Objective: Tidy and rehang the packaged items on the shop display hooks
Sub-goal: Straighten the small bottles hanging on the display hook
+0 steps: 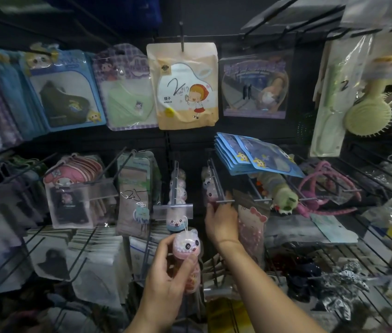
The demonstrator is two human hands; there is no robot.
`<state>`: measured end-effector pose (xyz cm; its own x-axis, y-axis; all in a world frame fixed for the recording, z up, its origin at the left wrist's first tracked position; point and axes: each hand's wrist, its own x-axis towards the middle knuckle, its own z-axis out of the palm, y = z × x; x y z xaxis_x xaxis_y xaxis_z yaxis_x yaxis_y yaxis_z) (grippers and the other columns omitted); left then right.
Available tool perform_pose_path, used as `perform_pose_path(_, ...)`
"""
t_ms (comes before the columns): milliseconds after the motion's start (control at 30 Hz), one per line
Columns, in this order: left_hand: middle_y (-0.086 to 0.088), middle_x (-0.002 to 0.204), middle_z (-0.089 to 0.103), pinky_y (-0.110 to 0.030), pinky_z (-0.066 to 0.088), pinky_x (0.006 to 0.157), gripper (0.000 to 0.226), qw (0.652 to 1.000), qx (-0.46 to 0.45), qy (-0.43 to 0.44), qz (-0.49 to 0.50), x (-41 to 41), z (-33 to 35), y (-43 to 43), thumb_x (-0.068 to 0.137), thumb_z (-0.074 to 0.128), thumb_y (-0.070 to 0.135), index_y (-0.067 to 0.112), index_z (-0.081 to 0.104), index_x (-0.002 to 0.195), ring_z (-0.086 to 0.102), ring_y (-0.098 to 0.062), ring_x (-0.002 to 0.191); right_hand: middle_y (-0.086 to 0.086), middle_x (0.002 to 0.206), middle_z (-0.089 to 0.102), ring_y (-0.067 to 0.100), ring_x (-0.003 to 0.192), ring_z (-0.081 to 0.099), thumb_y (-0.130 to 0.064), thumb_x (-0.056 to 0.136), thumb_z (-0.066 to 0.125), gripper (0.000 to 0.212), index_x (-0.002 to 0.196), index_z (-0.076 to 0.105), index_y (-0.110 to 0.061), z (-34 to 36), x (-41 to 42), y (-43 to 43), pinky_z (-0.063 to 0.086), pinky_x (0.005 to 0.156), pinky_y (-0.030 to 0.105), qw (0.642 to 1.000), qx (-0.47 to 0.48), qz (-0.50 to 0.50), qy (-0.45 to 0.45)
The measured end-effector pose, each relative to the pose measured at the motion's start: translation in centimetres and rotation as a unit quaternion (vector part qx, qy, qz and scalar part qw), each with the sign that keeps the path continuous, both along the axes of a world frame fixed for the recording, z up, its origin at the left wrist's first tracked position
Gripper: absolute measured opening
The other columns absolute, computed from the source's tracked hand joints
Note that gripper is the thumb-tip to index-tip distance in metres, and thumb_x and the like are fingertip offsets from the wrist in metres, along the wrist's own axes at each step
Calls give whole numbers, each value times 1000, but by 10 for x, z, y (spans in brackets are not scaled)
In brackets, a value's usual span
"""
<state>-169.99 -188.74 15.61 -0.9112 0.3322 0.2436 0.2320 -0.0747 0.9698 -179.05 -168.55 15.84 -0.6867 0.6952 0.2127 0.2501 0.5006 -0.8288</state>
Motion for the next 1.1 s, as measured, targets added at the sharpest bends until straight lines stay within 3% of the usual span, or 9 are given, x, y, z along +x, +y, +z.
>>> perform_pose_path(100, -4, 120, 79, -56, 59, 104, 52, 1000, 16, 0, -1, -1, 1, 3, 81, 84, 51, 37, 67, 128, 77, -25, 112, 27, 139, 62, 47, 128, 62, -26, 103, 58, 54, 150, 42, -5, 7, 29, -19, 50, 109, 48, 999, -31, 25, 14)
perform_pose_path(200, 0, 121, 80, -46, 59, 99, 48, 999, 35, 4, 10, -2, 7, 6, 81, 85, 46, 44, 67, 125, 77, -21, 111, 8, 134, 72, 30, 126, 67, -21, 107, 54, 40, 148, 55, -23, 12, 79, -42, 51, 109, 43, 993, -61, 74, 69)
perform_pose_path(267, 0, 124, 80, -39, 57, 97, 42, 999, 36, 14, 1, -3, 10, 10, 84, 84, 32, 43, 68, 122, 77, -19, 113, -10, 128, 75, 12, 123, 69, -19, 106, 57, 32, 134, 66, -33, 10, 113, -51, 53, 109, 42, 981, -91, 99, 138)
perform_pose_path(367, -4, 123, 80, -32, 59, 94, 40, 999, 36, 3, -36, -3, 13, 19, 84, 86, 23, 39, 73, 118, 77, -21, 114, -18, 134, 73, 5, 128, 67, -26, 100, 63, 41, 139, 66, -36, 0, 151, -54, 56, 108, 41, 959, -137, 147, 201)
perform_pose_path(467, -8, 118, 81, -31, 61, 88, 38, 996, 36, -42, -76, -2, 14, 32, 82, 91, 24, 33, 76, 116, 77, -26, 114, -15, 152, 62, 9, 141, 59, -23, 96, 72, 64, 156, 52, -34, -14, 167, -50, 51, 115, 42, 959, -91, 174, 202)
perform_pose_path(567, -4, 119, 82, -32, 62, 91, 39, 995, 18, -55, -86, -2, 15, 42, 83, 93, 30, 33, 77, 119, 77, -21, 114, -12, 155, 59, 11, 141, 59, -22, 92, 79, 78, 160, 45, -38, -22, 165, -45, 52, 114, 47, 969, -57, 146, 190)
perform_pose_path(767, 12, 121, 75, -22, 62, 78, 52, 998, -62, 9, -29, -3, 14, 42, 94, 82, 22, 45, 59, 134, 77, -9, 101, -14, 151, 61, 6, 136, 61, -49, 91, 73, 73, 158, 46, -38, -19, 156, -41, 54, 111, 45, 983, -35, 41, 178)
perform_pose_path(967, 13, 116, 74, -24, 60, 82, 45, 997, -76, 28, -2, -5, 5, 29, 93, 83, 25, 55, 62, 119, 76, -8, 100, -6, 152, 59, 16, 140, 56, -34, 96, 76, 69, 159, 47, -26, -10, 146, -41, 49, 115, 44, 986, 41, -3, 162)
perform_pose_path(1100, 11, 115, 76, -22, 60, 82, 40, 996, -81, 27, 10, -7, 2, 25, 93, 82, 22, 45, 65, 121, 76, -7, 99, -7, 155, 57, 12, 144, 52, -32, 98, 74, 68, 160, 45, -26, -6, 141, -40, 46, 119, 44, 985, 40, 13, 168)
